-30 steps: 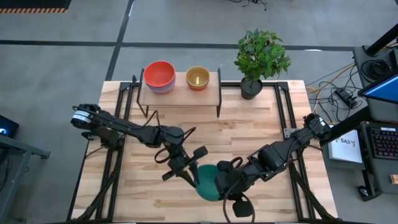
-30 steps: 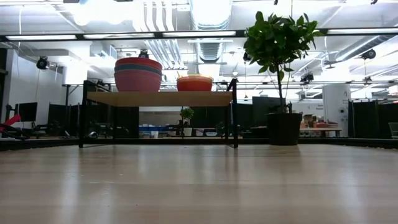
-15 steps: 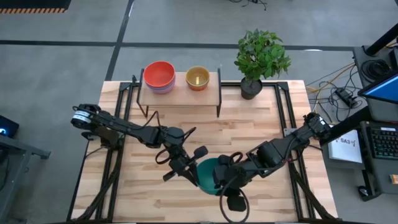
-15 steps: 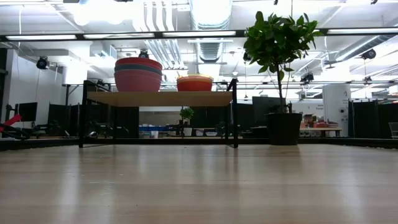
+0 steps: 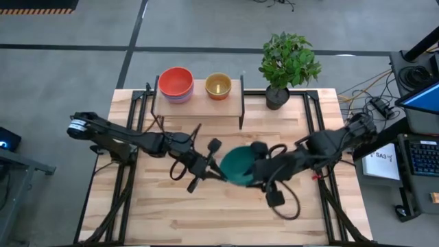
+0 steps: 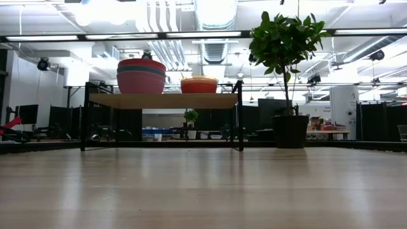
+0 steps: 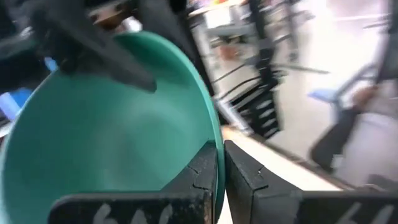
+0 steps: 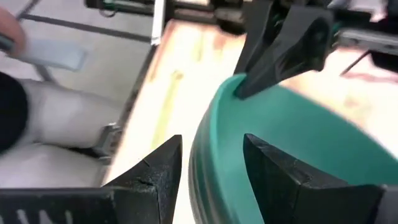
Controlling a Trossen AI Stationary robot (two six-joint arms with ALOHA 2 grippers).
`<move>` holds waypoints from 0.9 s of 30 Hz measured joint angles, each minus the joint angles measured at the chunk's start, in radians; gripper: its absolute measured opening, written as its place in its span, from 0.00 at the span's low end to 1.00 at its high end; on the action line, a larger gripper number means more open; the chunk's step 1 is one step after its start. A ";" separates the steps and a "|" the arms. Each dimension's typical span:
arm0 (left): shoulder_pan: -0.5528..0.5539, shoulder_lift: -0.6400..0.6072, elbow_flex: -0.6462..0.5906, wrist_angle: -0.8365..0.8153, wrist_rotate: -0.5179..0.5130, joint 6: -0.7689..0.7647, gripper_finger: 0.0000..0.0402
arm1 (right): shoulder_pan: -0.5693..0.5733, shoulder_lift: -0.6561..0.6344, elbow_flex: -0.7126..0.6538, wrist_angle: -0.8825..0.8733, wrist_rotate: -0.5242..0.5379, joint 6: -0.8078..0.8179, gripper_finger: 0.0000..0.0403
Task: Place and stack bowls onto a shelf
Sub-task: Stack the big green bowl on top of the big orange bowl on the shelf
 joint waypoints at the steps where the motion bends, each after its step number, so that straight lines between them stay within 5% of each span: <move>1: 0.000 -0.014 0.001 -0.020 -0.043 -0.005 0.00 | 0.000 -0.014 0.000 0.000 0.016 -0.026 0.40; 5: 0.000 -0.076 0.003 -0.103 -0.153 -0.009 0.00 | -0.001 -0.046 -0.001 -0.002 0.039 -0.131 0.40; 8: 0.001 -0.118 0.023 -0.340 -0.230 -0.032 0.00 | 0.008 -0.092 0.001 -0.062 0.022 -0.174 0.40; 12: 0.007 -0.161 0.112 -0.495 -0.447 -0.075 0.00 | 0.007 -0.131 -0.005 -0.122 0.026 -0.201 0.40; 19: 0.016 -0.153 0.224 -0.751 -0.539 -0.131 0.00 | 0.010 -0.205 -0.042 -0.075 0.026 -0.188 0.40; 23: 0.037 -0.156 0.277 -0.872 -0.731 -0.147 0.00 | 0.014 -0.264 -0.126 -0.018 0.044 -0.220 0.40; 27: 0.109 -0.156 0.339 -0.976 -0.773 -0.165 0.00 | 0.017 -0.338 -0.263 0.104 0.039 -0.274 0.40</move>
